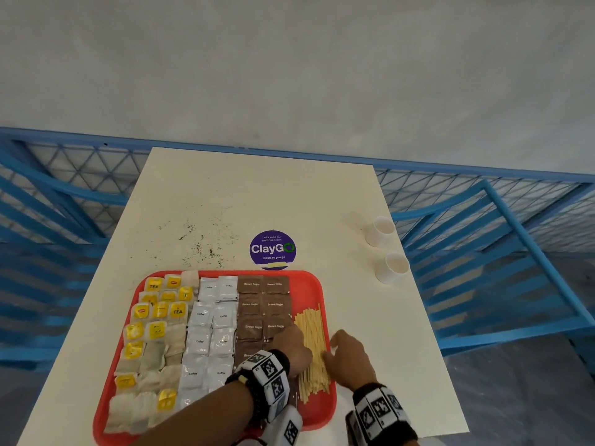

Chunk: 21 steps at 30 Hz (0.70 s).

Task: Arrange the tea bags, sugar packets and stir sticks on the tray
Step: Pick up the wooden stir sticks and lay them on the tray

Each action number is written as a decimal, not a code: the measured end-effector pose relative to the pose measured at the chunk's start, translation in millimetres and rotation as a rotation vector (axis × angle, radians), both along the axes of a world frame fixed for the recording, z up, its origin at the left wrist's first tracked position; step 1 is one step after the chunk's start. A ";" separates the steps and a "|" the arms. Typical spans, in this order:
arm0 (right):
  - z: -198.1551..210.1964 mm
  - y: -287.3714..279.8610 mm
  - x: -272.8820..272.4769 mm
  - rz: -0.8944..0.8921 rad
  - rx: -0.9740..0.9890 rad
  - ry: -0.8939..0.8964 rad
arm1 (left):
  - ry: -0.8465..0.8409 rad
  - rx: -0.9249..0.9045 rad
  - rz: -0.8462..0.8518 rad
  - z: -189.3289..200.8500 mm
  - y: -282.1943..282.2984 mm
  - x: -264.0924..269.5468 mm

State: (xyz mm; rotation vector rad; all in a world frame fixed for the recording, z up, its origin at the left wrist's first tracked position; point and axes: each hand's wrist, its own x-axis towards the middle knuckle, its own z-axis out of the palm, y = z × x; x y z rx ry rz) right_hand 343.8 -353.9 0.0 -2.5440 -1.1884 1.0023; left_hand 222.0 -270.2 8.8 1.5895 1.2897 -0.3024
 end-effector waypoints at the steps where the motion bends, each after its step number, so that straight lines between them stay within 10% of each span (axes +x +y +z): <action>1: -2.8 -5.6 -3.9 -0.023 0.003 0.026 | 0.006 0.002 -0.006 -0.2 -0.6 0.3; 21: 8.5 -5.7 -22.0 0.092 0.104 -0.072 | -0.036 0.174 -0.088 -3.3 1.1 4.1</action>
